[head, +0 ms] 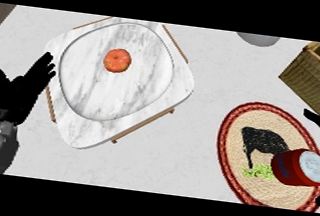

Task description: Pick the can from the placemat and place it in the basket

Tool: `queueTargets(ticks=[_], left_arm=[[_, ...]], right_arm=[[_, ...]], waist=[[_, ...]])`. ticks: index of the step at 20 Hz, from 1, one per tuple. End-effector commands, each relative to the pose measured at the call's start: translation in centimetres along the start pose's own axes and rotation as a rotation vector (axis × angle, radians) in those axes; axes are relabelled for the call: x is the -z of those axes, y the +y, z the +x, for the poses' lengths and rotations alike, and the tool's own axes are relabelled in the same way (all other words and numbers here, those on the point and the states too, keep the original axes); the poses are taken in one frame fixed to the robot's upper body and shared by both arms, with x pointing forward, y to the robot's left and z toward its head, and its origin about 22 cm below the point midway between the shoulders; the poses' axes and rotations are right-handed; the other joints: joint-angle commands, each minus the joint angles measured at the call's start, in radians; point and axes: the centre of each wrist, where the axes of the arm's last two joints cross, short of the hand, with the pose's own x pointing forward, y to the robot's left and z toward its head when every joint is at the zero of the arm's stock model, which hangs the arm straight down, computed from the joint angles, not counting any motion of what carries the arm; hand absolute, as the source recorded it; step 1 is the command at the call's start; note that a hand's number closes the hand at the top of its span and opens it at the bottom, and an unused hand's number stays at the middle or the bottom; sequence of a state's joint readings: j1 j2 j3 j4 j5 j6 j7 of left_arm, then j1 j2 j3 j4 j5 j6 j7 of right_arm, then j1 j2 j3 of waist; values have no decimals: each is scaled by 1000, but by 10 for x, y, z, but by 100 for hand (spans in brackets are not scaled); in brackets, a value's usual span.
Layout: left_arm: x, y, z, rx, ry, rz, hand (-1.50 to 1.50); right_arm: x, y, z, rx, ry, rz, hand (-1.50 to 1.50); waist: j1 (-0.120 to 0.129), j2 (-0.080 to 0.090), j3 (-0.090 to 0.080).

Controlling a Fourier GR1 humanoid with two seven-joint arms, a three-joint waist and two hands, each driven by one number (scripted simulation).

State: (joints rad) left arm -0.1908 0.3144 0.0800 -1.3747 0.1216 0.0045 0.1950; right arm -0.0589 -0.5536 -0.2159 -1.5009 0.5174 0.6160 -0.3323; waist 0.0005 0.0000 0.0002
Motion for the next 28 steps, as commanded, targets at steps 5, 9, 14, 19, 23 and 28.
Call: queueTargets(ticks=[5, 9, 14, 19, 23, 28], left_arm=[[-8, 14, 1, 12, 2, -6, 0], [6, 21, -7, 3, -15, 2, 0], [-1, 4, 15, 14, -21, 24, 0], [0, 19, -10, -7, 2, 13, 0], [0, 14, 11, 22, 0, 10, 0], [3, 4, 2, 8, -6, 4, 0]], right_arm=[[-7, 15, 4, 48, -66, 51, -150], [-17, 17, 1, 36, -92, 33, -150], [-19, 14, 4, -29, -30, 34, -150], [-7, 39, -6, -61, -12, 38, -150], [5, 28, -8, -87, -3, 32, -150], [19, 48, 0, -195, -36, 93, 150]], waist=[[-2, -1, 0], [-5, 0, 0], [-2, -1, 0], [-2, 0, 0], [1, 0, 0], [1, 0, 0]])
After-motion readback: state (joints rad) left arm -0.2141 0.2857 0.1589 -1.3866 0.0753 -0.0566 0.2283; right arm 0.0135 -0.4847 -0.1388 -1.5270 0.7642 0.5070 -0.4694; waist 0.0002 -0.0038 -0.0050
